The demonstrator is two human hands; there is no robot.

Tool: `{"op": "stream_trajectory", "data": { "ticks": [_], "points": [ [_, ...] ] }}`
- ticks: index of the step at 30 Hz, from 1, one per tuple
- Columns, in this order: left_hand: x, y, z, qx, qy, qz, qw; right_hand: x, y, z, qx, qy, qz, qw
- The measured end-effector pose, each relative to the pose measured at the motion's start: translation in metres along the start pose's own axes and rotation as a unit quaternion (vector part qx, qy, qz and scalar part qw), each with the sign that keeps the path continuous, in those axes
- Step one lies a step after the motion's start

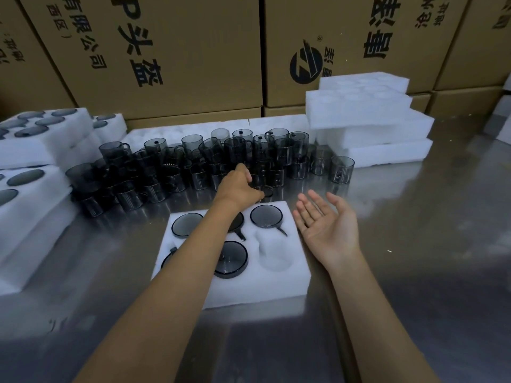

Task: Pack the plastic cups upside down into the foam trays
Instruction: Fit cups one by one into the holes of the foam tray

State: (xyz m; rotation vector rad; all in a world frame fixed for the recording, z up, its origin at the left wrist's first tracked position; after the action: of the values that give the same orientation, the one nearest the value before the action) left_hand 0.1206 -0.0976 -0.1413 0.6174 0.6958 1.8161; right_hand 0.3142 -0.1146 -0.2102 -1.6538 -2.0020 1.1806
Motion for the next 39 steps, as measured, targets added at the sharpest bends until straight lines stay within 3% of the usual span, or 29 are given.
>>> {"op": "stream_trajectory", "data": {
  "ticks": [5, 10, 14, 17, 19, 30, 36, 39],
  "points": [
    [0.0, -0.001, -0.005, -0.018, 0.03, -0.02, 0.999, -0.001, -0.003, 0.0, -0.031, 0.001, 0.001, 1.0],
    [-0.009, 0.026, -0.001, -0.056, 0.014, 0.058, 0.997, -0.009, -0.014, -0.005, -0.17, 0.04, 0.01, 0.985],
    [-0.045, 0.055, 0.018, -0.139, -0.073, 0.135, 0.978, -0.036, -0.037, -0.033, -0.361, 0.227, 0.062, 0.903],
    [-0.083, 0.057, 0.031, -0.19, -0.106, 0.151, 0.964, -0.065, -0.069, -0.034, -0.423, 0.32, 0.002, 0.848],
    [-0.105, 0.052, 0.034, -0.218, -0.125, 0.143, 0.957, -0.077, -0.084, -0.027, -0.432, 0.328, -0.04, 0.84],
    [-0.141, 0.042, 0.008, -0.273, -0.207, 0.053, 0.938, -0.097, -0.087, -0.023, -0.476, 0.353, -0.093, 0.8],
    [-0.148, 0.046, 0.009, -0.263, -0.23, 0.086, 0.933, -0.109, -0.089, -0.017, -0.472, 0.352, -0.159, 0.792],
    [-0.154, 0.047, 0.01, -0.223, -0.244, 0.12, 0.936, -0.114, -0.089, -0.01, -0.523, 0.357, -0.168, 0.755]
  ]
}}
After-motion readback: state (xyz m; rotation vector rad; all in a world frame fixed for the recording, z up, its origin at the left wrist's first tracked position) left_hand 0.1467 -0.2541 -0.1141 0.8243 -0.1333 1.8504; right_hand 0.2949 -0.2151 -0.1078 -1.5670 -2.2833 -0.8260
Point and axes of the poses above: each hand's wrist, its own x-axis towards the middle knuckle, its own y-axis out of the back of the hand, z = x × y, the point moved 7 cm from there along x, towards the middle knuckle, and after that the axes turned 8 degrees about -x, right-handed, at the moved point
